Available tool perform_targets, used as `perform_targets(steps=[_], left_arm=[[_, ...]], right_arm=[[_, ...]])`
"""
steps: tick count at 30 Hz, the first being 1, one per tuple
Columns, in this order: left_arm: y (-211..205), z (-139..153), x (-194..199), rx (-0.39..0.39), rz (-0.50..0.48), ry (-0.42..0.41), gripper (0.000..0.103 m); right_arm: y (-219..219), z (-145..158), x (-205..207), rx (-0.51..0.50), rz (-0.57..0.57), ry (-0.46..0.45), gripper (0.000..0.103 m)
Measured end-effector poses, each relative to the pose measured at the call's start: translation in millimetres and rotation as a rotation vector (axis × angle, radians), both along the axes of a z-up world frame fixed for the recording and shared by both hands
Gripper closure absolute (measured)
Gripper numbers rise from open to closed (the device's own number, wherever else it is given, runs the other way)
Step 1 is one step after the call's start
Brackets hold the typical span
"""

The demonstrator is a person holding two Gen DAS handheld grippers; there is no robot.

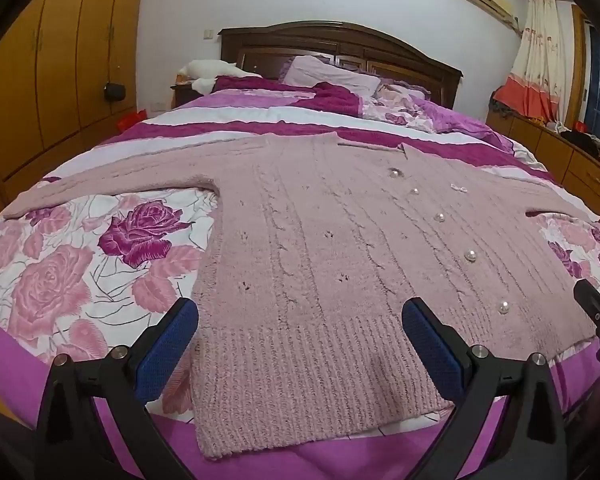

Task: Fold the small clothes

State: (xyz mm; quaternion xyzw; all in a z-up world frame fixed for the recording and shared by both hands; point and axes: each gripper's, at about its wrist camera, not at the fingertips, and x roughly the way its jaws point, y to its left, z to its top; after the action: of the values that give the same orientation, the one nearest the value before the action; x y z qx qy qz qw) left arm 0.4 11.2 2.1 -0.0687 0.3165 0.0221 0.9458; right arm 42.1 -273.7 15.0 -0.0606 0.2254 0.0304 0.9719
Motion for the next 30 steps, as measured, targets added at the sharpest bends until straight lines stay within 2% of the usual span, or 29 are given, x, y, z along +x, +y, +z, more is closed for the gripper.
perform_targets(steps=[30], left_arm=[[0.8, 0.0, 0.7, 0.000, -0.001, 0.001, 0.018]], right_arm=[[0.6, 0.7, 0.8, -0.001, 0.000, 0.006, 0.000]])
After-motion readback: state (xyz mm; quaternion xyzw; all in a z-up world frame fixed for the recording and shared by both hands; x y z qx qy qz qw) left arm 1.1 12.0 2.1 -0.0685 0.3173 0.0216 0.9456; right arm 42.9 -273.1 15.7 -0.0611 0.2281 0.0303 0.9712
